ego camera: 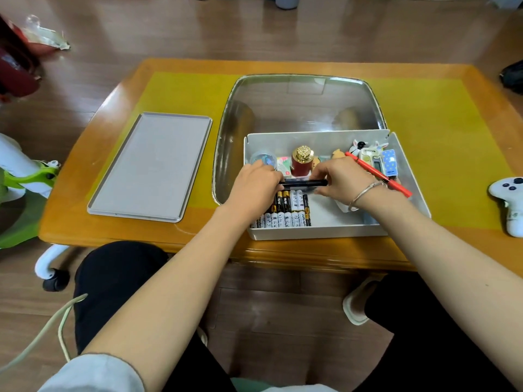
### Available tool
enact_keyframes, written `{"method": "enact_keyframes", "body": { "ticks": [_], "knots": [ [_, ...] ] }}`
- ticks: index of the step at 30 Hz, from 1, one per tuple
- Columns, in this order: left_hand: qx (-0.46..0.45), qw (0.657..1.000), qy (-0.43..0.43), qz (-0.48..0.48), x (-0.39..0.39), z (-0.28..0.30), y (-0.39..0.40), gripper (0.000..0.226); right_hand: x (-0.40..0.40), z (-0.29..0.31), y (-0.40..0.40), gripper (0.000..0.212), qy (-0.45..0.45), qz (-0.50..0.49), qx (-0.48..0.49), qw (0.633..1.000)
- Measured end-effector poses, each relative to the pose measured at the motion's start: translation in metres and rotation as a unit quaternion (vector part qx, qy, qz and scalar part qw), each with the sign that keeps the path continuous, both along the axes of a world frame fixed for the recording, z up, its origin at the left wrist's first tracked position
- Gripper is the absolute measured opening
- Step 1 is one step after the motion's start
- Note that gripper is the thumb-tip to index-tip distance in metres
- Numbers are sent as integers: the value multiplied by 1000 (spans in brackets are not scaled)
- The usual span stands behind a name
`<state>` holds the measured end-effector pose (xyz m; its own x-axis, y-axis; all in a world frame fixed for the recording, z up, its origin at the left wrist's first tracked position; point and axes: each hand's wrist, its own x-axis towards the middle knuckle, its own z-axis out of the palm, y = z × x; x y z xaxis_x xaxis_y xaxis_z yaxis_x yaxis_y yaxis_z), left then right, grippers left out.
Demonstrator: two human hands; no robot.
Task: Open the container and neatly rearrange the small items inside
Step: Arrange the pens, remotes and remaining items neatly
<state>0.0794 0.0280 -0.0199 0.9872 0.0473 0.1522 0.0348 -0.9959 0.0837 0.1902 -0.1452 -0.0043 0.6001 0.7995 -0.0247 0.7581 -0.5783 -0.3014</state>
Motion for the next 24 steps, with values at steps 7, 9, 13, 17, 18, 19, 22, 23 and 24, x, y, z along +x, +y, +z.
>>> {"method": "enact_keyframes", "body": {
  "ticks": [7,9,13,17,18,19,22,23,24],
  "knots": [
    [-12,996,2,94,-1,-5,-15,35,-1,-11,10,18,-78,-6,-26,997],
    [-43,993,-16,109,-5,-4,-22,35,1,-12,14,18,-88,-23,-35,995],
    [-84,993,9,78,-14,-3,-31,25,5,-13,18,17,-72,-68,-35,994],
    [-105,985,117,76,-16,-4,-36,34,7,-15,24,18,-68,-81,-59,993],
    [-111,981,142,78,-15,-4,-36,38,6,-16,27,19,-69,-82,-65,992],
    [-115,976,165,80,-14,-4,-35,43,6,-16,29,20,-69,-84,-69,992],
    [-121,964,222,79,-10,-6,-34,56,4,-19,35,22,-74,-95,-79,990],
    [-123,962,232,79,-8,-6,-34,59,3,-20,36,22,-77,-101,-84,988],
    [-125,960,238,79,-6,-7,-33,62,2,-21,38,23,-76,-109,-89,987]
  ]
}}
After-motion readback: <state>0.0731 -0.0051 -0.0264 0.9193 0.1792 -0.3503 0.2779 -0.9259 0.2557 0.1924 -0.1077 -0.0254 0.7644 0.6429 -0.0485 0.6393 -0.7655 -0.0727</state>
